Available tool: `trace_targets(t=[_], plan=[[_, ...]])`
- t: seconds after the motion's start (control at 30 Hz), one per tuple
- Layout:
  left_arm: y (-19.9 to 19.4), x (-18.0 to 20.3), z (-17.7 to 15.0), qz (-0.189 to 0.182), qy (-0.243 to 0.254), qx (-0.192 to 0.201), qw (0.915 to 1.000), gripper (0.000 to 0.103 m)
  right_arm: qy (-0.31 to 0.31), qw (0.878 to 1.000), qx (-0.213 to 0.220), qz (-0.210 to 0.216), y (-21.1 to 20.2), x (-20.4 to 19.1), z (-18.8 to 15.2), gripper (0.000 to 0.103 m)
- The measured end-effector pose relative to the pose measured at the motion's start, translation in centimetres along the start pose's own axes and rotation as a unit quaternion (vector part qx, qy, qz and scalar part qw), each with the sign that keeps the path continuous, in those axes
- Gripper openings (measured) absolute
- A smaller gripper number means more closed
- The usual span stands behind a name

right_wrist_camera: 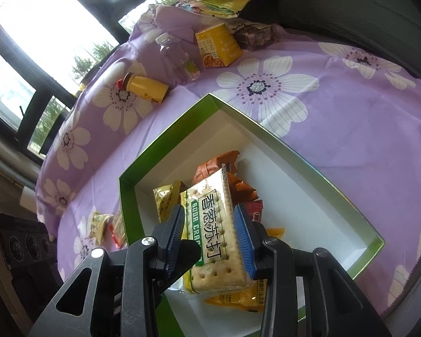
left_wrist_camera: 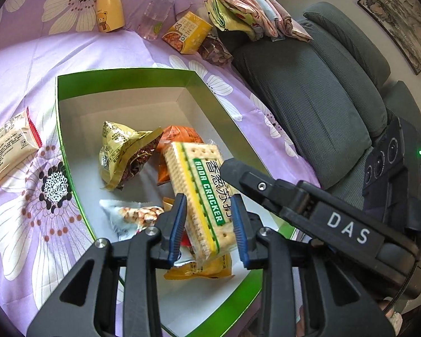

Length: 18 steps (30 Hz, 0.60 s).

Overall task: Organize snacks
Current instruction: 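Lower the soda cracker pack into the box and open the right gripper, then move to and grasp the small green-and-orange packet with the right gripper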

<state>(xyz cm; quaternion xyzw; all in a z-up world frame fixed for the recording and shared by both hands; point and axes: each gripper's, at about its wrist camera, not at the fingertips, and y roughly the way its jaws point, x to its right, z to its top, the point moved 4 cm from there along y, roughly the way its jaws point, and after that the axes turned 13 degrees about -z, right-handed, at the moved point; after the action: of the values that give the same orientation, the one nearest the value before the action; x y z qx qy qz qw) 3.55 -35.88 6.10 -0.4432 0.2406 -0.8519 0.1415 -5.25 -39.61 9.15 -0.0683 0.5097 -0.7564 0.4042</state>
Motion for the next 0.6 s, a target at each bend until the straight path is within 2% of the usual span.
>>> trace_targets(t=[0.17,0.2,0.23,0.27,0.33,0.4,0.47,0.6], plan=[[-2.0,-0.4,0.1,0.006,-0.001,0.017,0.9998,0.051,-0.003,1.000,0.018,-0.004,-0.7,-0.2,0.1,0.042],[-2.7,-0.5,0.1,0.008,-0.002,0.022,0.9997,0.052,-0.004,1.000,0.021,-0.006,-0.8,-0.2,0.1,0.043],[-3.3,-0.7,0.2,0.010,-0.003,0.027,0.9996,0.056,-0.002,1.000,0.024,-0.003,-0.9,-0.3,0.1,0.050],[-4.2,-0.9,0.2,0.011,-0.004,0.036,0.9993,0.062,-0.004,1.000,0.026,-0.004,-1.0,-0.4,0.1,0.053],[-5.9,-1.3,0.3,0.016,-0.005,0.053,0.9984,0.071,-0.010,0.999,0.030,-0.010,-1.1,-0.7,0.1,0.053],[-7.7,-2.0,0.4,0.031,-0.008,0.066,0.9973,0.077,-0.012,0.999,0.033,-0.010,-1.3,-1.0,0.0,0.054],[-9.9,-3.0,0.4,0.053,-0.011,0.077,0.9956,0.081,-0.015,0.999,0.036,-0.002,-1.4,-1.4,-0.1,0.069],[-14.5,-5.6,0.5,0.108,-0.028,0.090,0.9897,0.081,-0.027,0.999,0.039,0.007,-1.5,-2.6,-0.4,0.072]])
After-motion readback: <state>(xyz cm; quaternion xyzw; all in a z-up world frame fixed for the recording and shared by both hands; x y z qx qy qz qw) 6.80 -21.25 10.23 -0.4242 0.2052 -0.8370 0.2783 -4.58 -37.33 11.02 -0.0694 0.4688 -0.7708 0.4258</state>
